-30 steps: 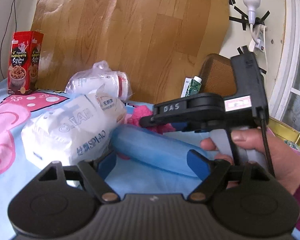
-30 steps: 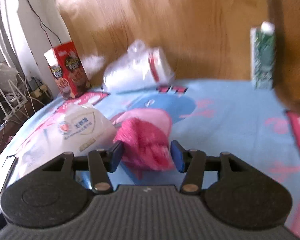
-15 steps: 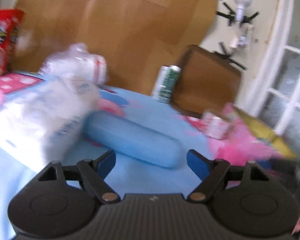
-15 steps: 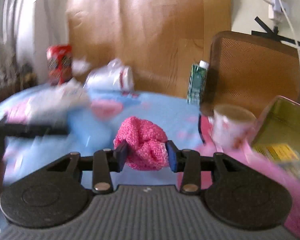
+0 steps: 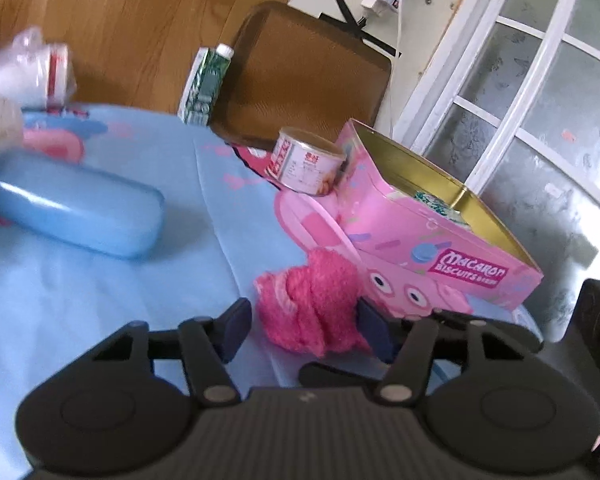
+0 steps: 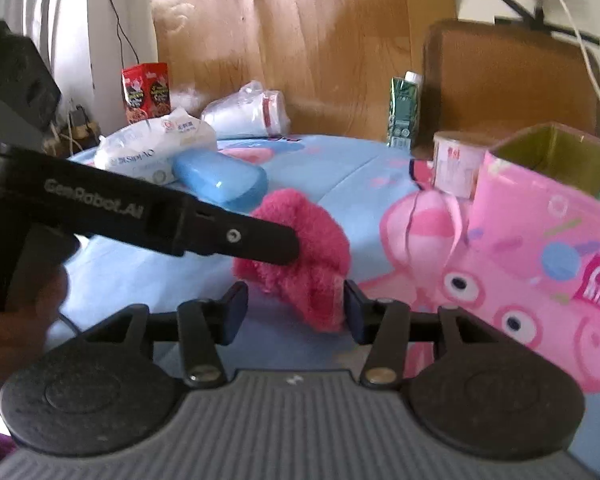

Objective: Organize soft objects
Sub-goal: 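Carry the pink fuzzy cloth into the pink tin and release it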

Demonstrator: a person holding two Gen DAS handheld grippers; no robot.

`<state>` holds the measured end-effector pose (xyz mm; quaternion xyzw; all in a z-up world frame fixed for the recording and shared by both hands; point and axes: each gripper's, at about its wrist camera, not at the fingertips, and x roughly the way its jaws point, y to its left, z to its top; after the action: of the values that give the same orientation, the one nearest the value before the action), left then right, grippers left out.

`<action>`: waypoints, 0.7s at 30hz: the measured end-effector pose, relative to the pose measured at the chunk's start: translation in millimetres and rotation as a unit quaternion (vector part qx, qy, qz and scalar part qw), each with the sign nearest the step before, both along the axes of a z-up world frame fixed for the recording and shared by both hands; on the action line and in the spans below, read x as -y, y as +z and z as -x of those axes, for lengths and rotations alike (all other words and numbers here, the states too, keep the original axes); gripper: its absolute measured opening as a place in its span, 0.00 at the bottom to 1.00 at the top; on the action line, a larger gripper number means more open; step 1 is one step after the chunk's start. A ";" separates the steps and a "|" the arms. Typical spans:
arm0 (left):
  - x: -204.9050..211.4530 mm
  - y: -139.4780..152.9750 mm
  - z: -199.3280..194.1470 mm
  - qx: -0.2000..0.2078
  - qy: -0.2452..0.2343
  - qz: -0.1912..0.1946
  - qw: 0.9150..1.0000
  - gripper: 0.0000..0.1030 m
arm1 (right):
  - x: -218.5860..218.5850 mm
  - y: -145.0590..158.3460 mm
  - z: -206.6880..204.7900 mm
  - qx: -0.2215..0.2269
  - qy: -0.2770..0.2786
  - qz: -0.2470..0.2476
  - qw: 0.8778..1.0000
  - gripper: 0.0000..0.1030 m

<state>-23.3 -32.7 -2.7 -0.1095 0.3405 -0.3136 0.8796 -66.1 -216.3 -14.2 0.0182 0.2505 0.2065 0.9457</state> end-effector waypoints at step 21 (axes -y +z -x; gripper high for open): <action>82.5 42.7 2.6 0.064 -0.076 -0.032 0.995 0.51 | 36.4 8.0 31.5 0.068 -0.086 -0.002 0.994 0.29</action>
<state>-26.0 -115.2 40.0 -0.0346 0.3004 -0.3745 0.8765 -97.7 -252.8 -6.2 0.0274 0.1828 0.1258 0.9747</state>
